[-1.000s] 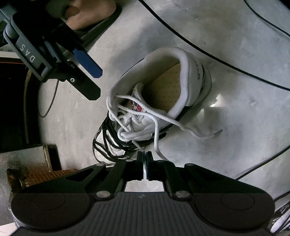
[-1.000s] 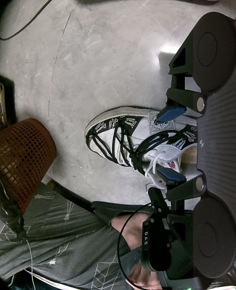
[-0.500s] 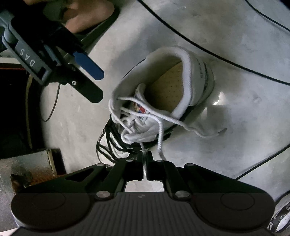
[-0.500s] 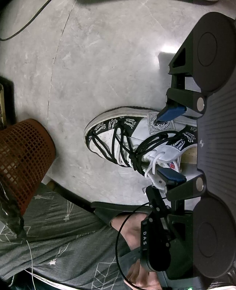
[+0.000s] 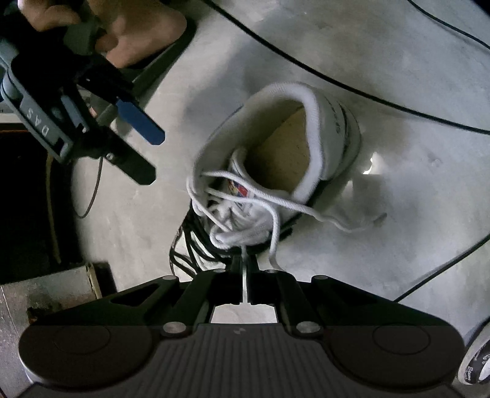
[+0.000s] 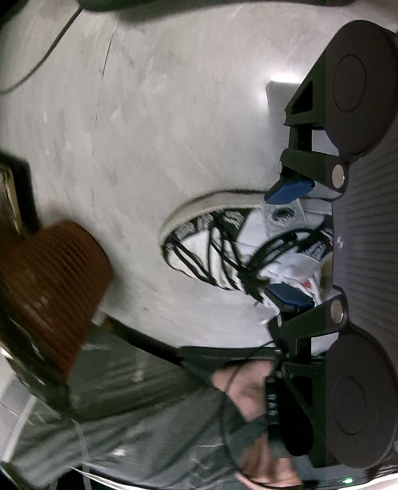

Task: Lace up shoes with both hands

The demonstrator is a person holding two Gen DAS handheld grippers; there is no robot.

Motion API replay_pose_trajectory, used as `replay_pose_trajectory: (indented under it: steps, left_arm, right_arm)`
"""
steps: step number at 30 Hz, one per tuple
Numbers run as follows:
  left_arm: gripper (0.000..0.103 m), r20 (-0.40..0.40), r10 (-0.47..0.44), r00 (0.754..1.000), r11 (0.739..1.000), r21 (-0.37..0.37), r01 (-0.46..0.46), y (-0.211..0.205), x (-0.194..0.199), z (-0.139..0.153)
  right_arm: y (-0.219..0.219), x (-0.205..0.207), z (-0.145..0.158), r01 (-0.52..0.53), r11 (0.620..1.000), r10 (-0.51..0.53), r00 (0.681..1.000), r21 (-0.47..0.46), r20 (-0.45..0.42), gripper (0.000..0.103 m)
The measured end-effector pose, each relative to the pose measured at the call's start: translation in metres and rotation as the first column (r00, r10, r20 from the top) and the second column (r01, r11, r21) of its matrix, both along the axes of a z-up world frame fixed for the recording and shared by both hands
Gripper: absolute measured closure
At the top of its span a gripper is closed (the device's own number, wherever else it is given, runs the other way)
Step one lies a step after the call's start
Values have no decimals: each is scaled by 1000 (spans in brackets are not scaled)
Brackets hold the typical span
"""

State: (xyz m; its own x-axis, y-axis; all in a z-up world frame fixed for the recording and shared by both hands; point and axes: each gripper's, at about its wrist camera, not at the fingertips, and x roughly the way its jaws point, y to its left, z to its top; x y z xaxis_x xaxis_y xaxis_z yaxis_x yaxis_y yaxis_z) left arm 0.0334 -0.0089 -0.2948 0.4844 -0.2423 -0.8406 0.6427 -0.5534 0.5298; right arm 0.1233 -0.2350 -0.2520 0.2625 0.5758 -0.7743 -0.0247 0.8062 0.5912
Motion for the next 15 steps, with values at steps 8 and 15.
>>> replay_pose_trajectory:
  steps: [8, 15]
  left_arm:
    - [100, -14, 35, 999, 999, -5, -35, -1, -1, 0]
    - [100, -55, 162, 985, 986, -29, -164, 3, 7, 6]
  right_arm:
    - [-11, 1, -2, 53, 999, -53, 999, 2, -10, 41]
    - [-4, 2, -2, 31, 1000, -31, 999, 4, -10, 41]
